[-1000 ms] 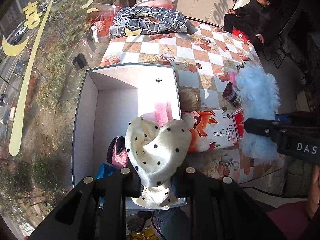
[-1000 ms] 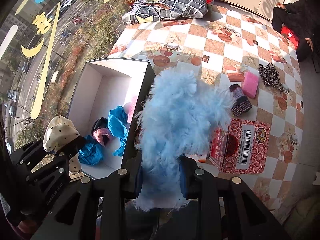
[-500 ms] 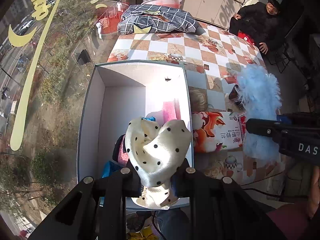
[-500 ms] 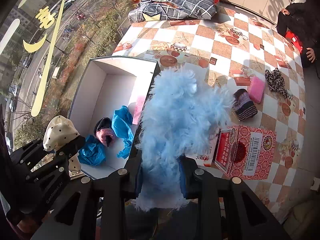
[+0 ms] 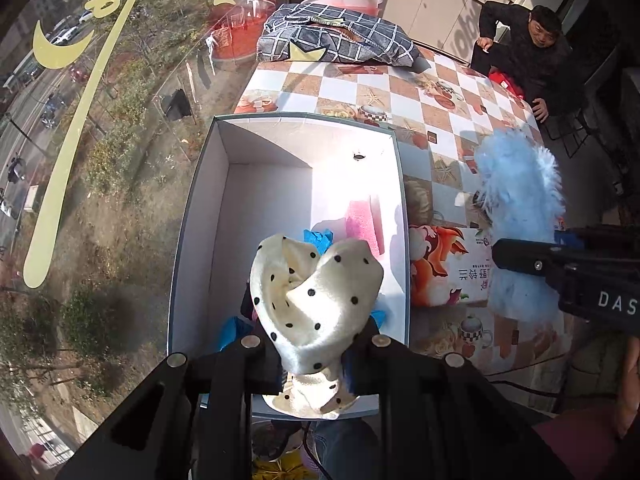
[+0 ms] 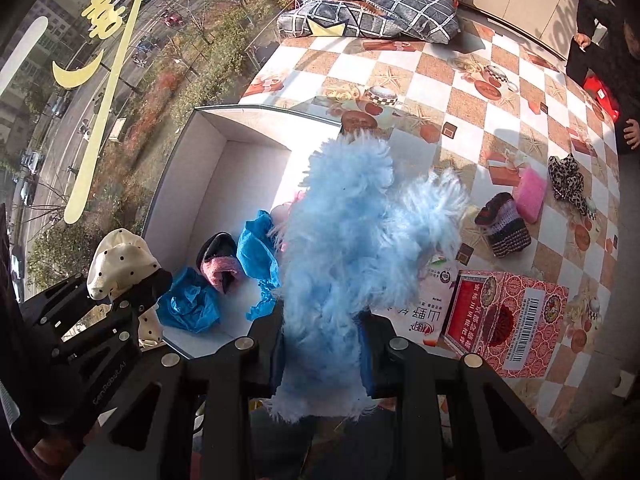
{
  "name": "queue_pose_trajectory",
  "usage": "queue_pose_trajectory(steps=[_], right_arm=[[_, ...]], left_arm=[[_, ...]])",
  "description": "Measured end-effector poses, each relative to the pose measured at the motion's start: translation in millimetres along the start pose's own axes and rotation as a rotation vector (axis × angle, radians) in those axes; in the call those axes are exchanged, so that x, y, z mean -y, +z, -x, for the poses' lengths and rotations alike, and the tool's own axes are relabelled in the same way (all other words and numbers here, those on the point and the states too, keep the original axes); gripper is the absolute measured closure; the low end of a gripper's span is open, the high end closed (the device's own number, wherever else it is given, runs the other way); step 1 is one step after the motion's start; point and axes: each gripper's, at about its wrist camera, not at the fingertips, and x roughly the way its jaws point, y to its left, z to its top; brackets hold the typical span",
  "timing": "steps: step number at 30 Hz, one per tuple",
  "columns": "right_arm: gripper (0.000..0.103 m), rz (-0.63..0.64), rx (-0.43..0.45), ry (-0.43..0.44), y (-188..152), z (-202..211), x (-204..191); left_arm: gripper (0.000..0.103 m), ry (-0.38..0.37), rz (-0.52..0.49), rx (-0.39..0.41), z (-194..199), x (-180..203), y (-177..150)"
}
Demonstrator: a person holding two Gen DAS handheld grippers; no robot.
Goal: Organize soft objects
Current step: 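Carry the scrunchie and fluffy duster with both tools over the white box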
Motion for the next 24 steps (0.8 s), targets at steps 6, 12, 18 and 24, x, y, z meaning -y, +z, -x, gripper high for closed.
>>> queue_pose_trajectory(steps=[6,12,18,24], right_arm=[[0.073,0.023,-0.008,0.001,5.5,-3.8,-7.6],[0.073,0.043,-0.011,0.002,11.0,-5.6,-14.1],[0.073,0.056,-0.012,0.003,15.4,-7.1,-17.0],[0.073,0.072,-0.011,0.007,19.8,-8.4,-21.4]], left_arm=[[0.081,0.004,0.015,-0.003,-1.8,-6.1,1.5],[0.081,0.009,0.027,-0.006,-2.9,-10.0,2.7],[0.081,0.01,0.032,-0.012,-4.9,-12.6,4.5],[0.081,0.011,0.037,-0.02,-7.4,-13.6,5.3]])
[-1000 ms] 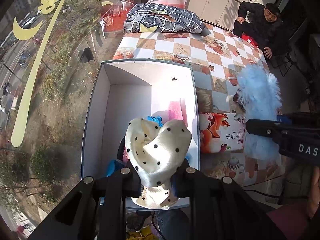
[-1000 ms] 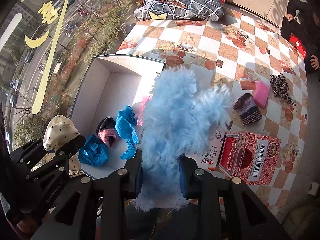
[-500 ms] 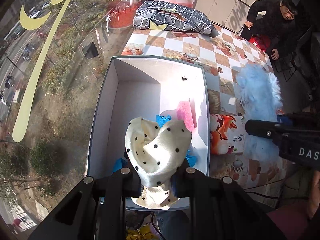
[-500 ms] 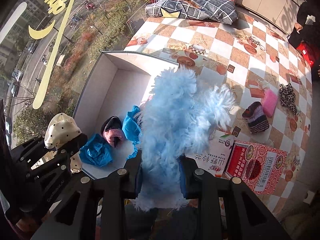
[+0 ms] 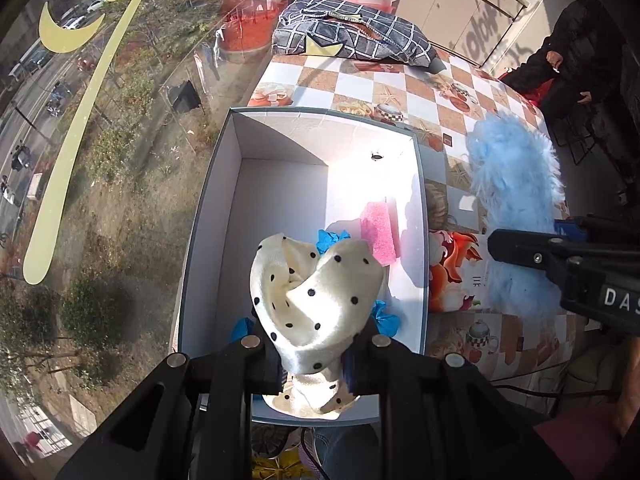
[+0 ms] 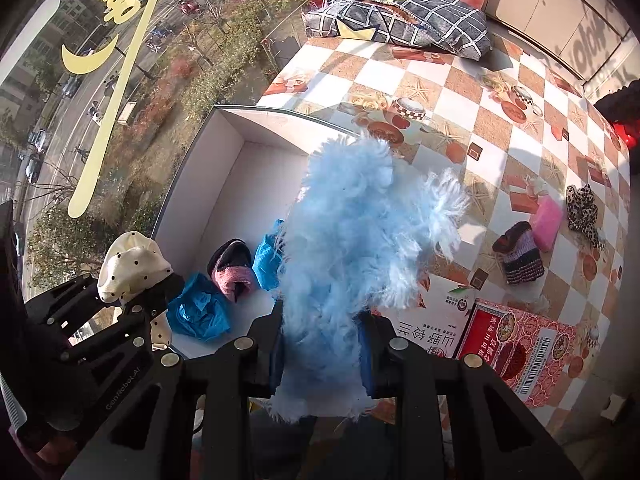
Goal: Organize soft objects
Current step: 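Carry the scrunchie and fluffy duster with both tools over the white box, then open both tools to drop the scrunchie and duster into the box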
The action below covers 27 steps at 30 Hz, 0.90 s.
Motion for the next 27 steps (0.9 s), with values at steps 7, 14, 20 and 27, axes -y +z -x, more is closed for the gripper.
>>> queue_pose_trajectory(steps=[7,14,20,27], right_arm=[[0.073,0.005,0.012,0.022,6.6,-0.1,-2.2],[0.073,0.013,-0.002,0.065,23.2,-8.0,-14.0],[0.073,0.045,0.004,0.072,39.2,-9.3,-28.8],[0.055,0.056,-0.016,0.066,52.6,-11.3,-37.0]], left_arm=[[0.081,0.009,0.018,-0.01,-2.4,-2.7,1.3],[0.08,0.036,0.039,-0.023,-9.2,-5.4,6.3],[0.075,0.042,0.05,-0.017,-7.6,-5.1,6.6],[0.036,0.062,0.066,-0.005,-4.7,-5.5,5.4]])
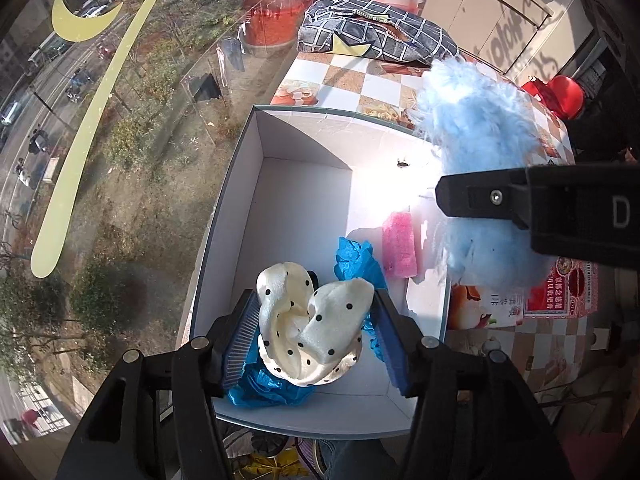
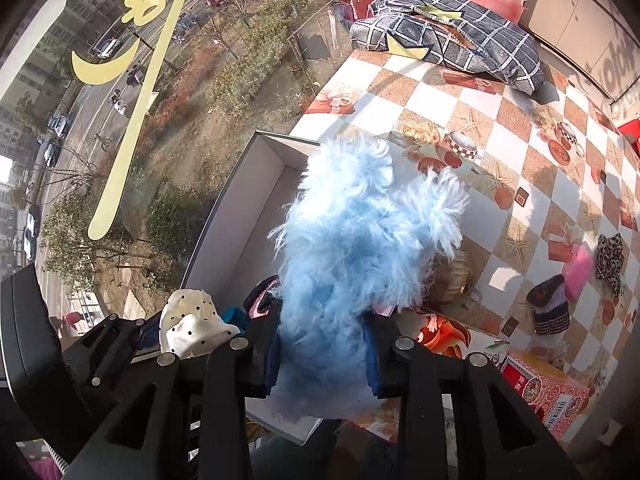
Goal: Organize soft objects
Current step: 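Open both tools to drop the scrunchie and duster into the box, then move both tools toward the striped knit beanie and leopard-print scrunchie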
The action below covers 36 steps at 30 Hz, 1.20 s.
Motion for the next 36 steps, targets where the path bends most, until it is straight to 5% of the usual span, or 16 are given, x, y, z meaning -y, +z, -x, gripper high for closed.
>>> queue_pose_trajectory(steps=[2,7,10,16,24,36], right_arm=[[0.027,-0.01,0.015,0.009,2.5,4.9,0.1],[0.025,-0.02,0.012,0.001,7.3,11.5,1.5],[0.001,-0.078,-0.045,0.014,6.6,7.8,12.2],[0.0,-0.163,-0.118,0.064,-2.7,2.4,32.7],[0.0,-0.262,-0.091,0.134,-21.2,24.6,63.0],[0.0,-0.67,0.095,0.253,-87.8,81.7,197.2]], left_arm=[[0.025,-0.009,0.014,-0.017,-1.3,-1.6,0.5],[0.01,-0.039,0.07,-0.015,-2.0,-6.8,-0.6],[0.0,-0.051,0.105,0.007,0.3,-8.8,-0.7],[0.0,-0.121,0.126,-0.046,-9.6,-8.1,0.5],[0.0,-0.123,0.07,-0.103,-2.0,4.4,-7.6],[0.0,-0.116,-0.15,-0.09,18.4,66.5,30.9]])
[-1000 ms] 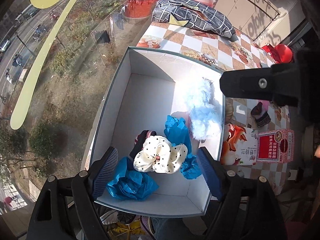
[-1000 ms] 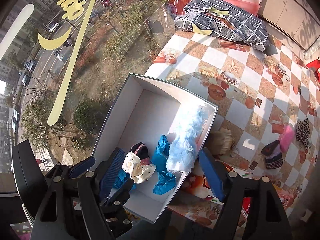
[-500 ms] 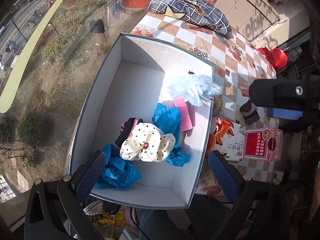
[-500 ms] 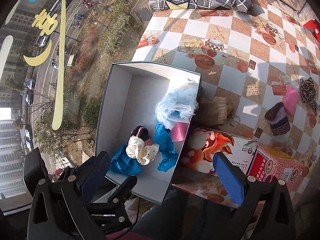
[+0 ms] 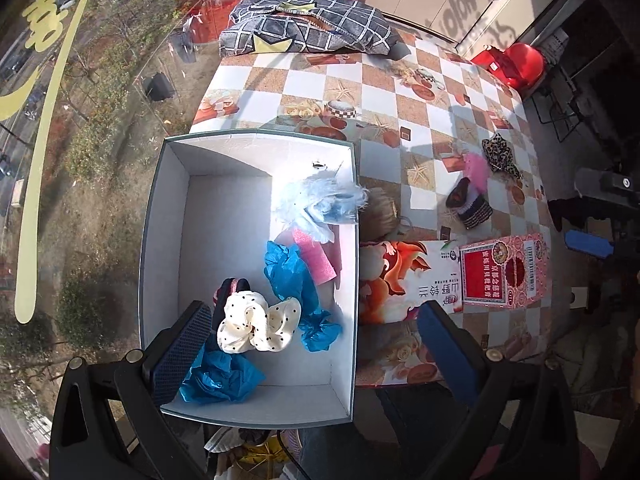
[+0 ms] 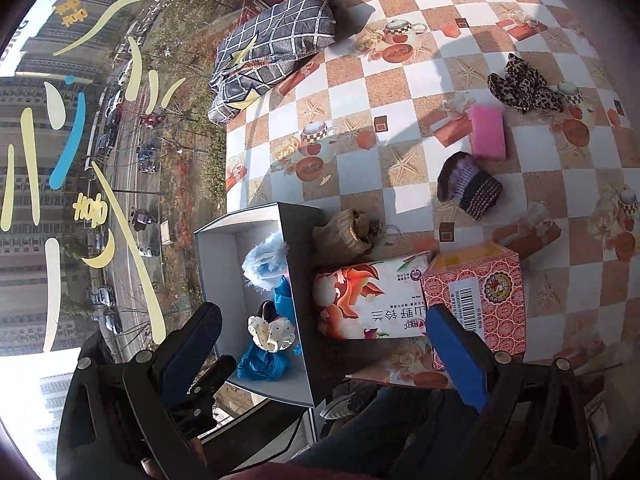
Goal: Organize soft objects
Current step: 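Move both tools toward the striped knit beanie and leopard-print scrunchie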
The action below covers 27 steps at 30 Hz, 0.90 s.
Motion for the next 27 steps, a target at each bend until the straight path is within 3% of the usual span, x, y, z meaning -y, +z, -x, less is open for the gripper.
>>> queue_pose_trajectory(steps=[6,12,17,23,27], right_arm=[[0.0,-0.23,0.064,-0.019,0.9,27.2,94.6],[0.0,-0.377,0.045,-0.045,-11.6,24.6,163.0],[0.0,-0.411,0.018,-0.065,-9.0,18.5,198.0],[0.0,-0.434,-0.014,-0.066,-1.4,10.1,226.2],[0.0,-0.447,-0.037,-0.083,1.3,3.6,244.3]], left_arm=[[0.0,-0.006,-0.147,-0.055,-23.8,53.7,20.5],[0.0,-0.002,-0.255,-0.102,-51.8,107.3,47.6],[0.0,-0.024,-0.32,-0.132,-72.7,145.0,85.3],[0.0,-0.072,-0.39,-0.261,-127.5,198.6,137.3],[0.0,-0.08,-0.442,-0.375,-171.9,237.6,151.5]])
